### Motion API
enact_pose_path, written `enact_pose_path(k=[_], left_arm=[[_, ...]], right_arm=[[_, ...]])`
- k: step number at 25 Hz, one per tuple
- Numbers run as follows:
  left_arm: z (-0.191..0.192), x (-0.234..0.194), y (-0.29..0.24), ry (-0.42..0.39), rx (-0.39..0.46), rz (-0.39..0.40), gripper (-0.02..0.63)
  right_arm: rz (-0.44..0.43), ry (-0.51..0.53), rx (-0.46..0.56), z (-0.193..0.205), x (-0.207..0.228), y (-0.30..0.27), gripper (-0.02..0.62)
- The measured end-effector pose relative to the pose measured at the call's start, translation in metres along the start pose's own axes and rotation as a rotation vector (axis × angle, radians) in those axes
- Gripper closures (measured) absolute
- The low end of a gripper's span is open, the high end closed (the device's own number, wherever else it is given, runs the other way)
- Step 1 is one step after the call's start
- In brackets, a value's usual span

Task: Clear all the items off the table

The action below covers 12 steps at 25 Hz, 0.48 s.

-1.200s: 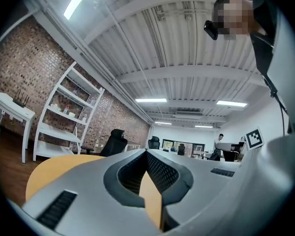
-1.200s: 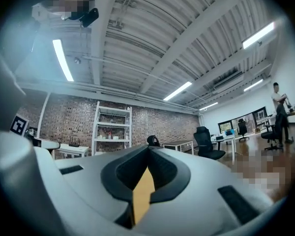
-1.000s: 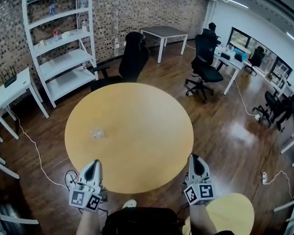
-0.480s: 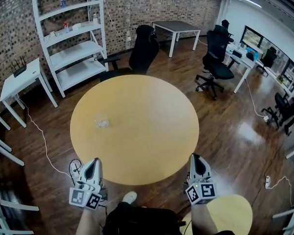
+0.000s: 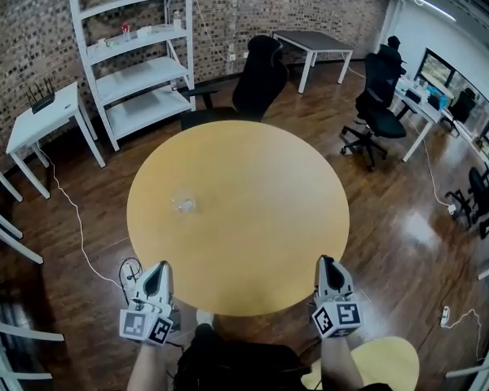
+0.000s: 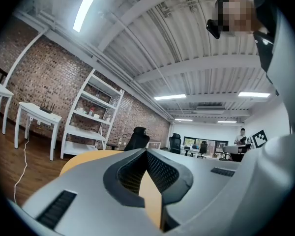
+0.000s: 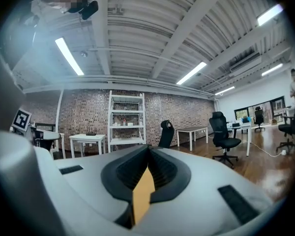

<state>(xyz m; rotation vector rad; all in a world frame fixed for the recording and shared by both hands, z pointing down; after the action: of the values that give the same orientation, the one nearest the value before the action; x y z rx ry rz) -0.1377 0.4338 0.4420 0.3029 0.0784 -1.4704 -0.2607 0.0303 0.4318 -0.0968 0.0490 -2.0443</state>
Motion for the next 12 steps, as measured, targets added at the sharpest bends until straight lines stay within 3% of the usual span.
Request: enact_pose_path(k=[4,12], left_arm=[[0.005,-0.045,-0.027,-0.053,-0.051,-0.034,0.614],[0.004,-0.112,-0.091,-0.067,-0.073,0.022,0.614]], right_arm=[[0.007,0.005,-0.006,-0.003,-0.02,-0.043,0.592],[0.016,0.019,0.025,-0.018,-0.055,-0.124,0.592]])
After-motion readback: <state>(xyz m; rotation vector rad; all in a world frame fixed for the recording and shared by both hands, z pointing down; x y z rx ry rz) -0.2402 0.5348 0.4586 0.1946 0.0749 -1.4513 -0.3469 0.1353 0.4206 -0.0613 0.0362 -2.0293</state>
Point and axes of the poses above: the fingertips, and each gripper's own axes: y backward along the fingers, x to its right, z out of its underside, the point moved 8 cm from there along y, backward along the fingers, and after that the axes turned 2 degrees about z, right-handed, at the moved point
